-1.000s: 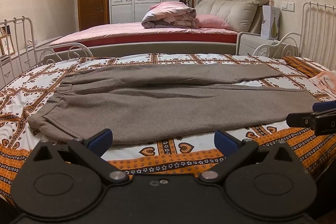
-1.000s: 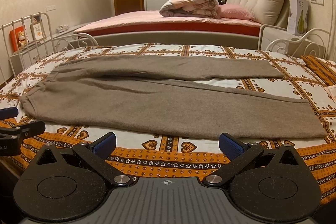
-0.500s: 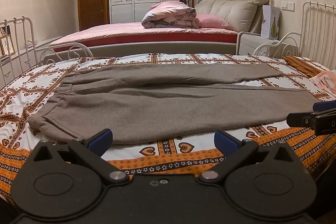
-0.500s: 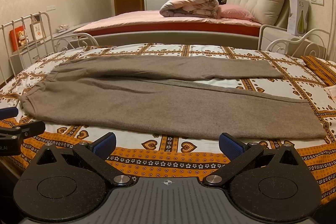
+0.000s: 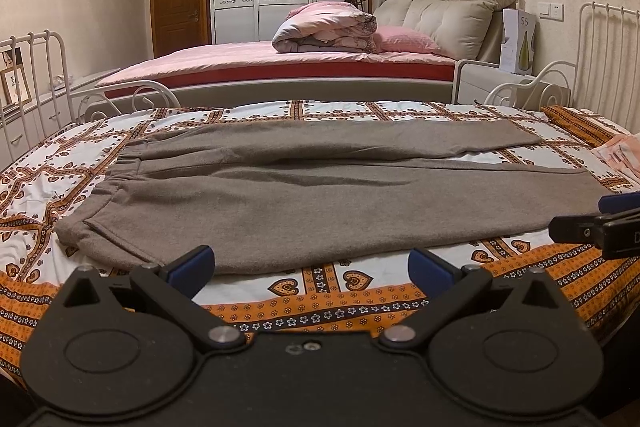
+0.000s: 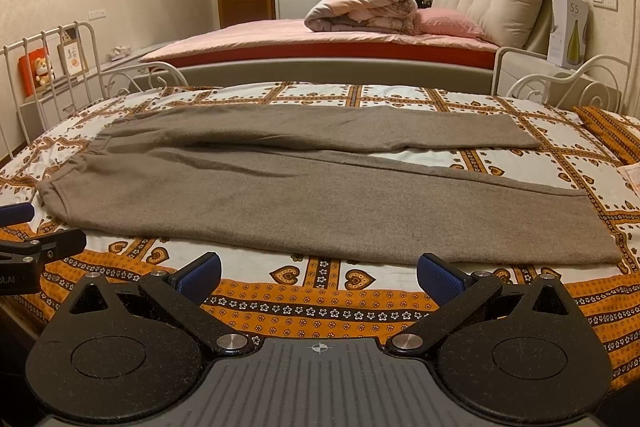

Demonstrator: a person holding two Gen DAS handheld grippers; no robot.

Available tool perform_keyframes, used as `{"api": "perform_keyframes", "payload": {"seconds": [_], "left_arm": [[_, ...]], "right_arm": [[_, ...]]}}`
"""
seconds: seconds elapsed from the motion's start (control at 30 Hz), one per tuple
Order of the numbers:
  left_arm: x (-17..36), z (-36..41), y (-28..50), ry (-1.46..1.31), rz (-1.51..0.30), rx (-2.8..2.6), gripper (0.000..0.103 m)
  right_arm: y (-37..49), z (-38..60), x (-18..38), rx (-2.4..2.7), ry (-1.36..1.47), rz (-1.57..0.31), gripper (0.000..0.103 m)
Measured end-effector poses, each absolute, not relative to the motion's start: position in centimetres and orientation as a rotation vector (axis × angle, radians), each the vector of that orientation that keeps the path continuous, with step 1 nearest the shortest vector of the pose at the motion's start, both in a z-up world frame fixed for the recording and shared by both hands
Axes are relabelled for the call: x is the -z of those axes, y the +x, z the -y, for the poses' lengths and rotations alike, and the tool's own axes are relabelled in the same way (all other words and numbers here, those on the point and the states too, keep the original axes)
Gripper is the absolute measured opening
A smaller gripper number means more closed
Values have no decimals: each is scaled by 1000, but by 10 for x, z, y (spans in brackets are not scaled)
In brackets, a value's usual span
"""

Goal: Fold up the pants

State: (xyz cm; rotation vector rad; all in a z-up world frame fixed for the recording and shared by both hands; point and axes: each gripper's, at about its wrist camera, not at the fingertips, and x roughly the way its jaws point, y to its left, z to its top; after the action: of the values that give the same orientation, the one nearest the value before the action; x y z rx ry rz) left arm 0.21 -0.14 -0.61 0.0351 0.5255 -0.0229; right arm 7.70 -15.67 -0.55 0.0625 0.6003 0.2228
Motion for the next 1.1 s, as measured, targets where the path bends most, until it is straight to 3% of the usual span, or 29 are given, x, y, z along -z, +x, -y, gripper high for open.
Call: {"api": "perform_keyframes", "payload": {"seconds": [1.1], "left_arm": [[1, -11, 17, 5, -584, -30, 97]], "right_arm": [[92, 143, -3, -290, 46, -625, 103]]}}
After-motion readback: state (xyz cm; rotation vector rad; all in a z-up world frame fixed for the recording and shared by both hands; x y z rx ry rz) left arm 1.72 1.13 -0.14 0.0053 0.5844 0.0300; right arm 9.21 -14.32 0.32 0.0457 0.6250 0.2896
